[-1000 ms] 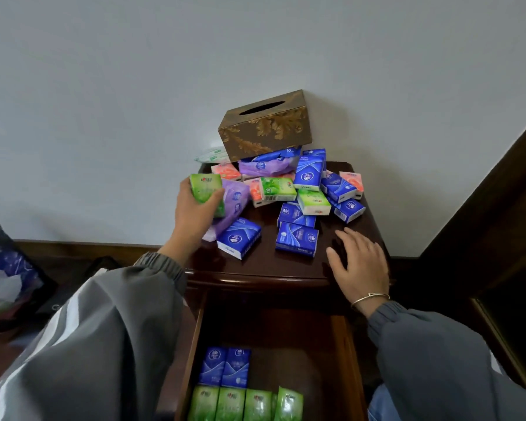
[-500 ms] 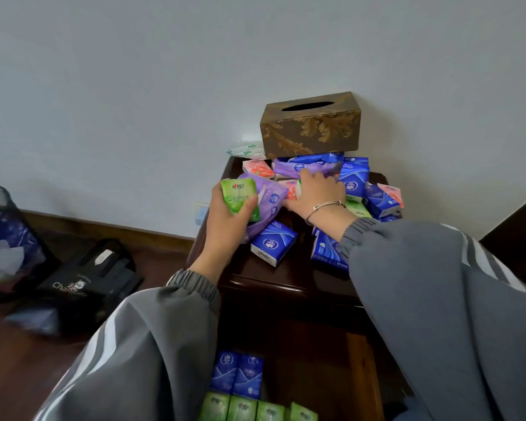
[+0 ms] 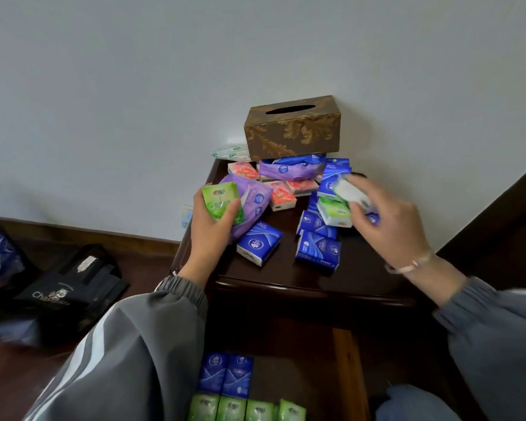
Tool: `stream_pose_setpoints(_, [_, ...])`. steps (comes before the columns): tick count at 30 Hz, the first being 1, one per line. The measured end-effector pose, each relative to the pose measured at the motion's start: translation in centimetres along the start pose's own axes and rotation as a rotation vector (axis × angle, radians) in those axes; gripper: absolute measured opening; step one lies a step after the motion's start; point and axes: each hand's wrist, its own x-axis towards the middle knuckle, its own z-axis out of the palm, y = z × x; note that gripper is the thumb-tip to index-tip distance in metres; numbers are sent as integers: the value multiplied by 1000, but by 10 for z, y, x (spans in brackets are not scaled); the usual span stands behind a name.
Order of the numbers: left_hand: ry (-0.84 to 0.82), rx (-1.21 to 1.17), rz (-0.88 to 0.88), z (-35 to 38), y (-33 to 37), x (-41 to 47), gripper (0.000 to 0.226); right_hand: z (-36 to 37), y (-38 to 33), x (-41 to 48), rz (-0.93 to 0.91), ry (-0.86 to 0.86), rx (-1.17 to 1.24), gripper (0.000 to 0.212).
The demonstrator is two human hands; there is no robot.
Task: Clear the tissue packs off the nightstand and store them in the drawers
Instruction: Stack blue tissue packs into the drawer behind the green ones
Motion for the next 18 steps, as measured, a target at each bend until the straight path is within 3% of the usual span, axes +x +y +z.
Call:
stream_pose_setpoints(3, [15, 17, 3, 2, 1, -1, 51, -24, 34, -63, 16, -154, 50, 37])
stream_pose_setpoints(8, [48, 55, 23, 3, 1, -2, 50, -12, 49, -118, 118, -589, 226, 47])
stream_pose_setpoints(10, [64, 68, 22, 4, 0, -2, 51, -7, 49, -116, 181, -562, 281, 44])
stream_pose_setpoints(15, [85, 67, 34, 5, -3, -2, 49, 14, 35, -45, 447, -172, 194, 37])
stream_pose_setpoints(18, [85, 68, 32, 5, -4, -1, 52, 40, 30, 4, 710, -272, 97, 63])
